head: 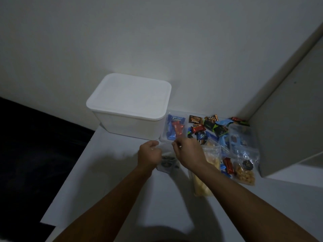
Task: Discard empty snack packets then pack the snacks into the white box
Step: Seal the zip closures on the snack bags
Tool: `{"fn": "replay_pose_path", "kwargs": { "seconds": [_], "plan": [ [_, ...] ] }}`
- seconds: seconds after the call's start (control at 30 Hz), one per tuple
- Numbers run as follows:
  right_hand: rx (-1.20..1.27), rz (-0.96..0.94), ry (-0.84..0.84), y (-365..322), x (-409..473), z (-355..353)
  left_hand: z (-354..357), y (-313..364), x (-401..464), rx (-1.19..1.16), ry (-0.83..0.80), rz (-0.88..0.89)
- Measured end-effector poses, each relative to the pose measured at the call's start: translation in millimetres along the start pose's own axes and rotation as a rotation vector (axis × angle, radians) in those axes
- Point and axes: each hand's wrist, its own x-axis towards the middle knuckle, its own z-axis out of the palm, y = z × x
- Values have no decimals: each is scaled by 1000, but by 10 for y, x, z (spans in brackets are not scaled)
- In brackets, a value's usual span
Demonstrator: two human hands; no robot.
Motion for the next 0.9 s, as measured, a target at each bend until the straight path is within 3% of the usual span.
{"fn": "replay_pose_path", "kwargs": {
  "seconds": [0.17, 0.3, 0.47, 0.9],
  "plan": [
    [159, 114, -156, 81, 82, -140, -243, -42, 118, -66, -218, 65],
    [322, 190, -214, 182, 119, -150, -292, -94, 192, -31, -186, 178],
    [420, 124, -246, 259, 90, -185, -288, -124, 264, -8, -101, 200],
    [296, 141, -75, 335, 92, -72, -260, -142, 269, 68, -32, 345]
  ]
}}
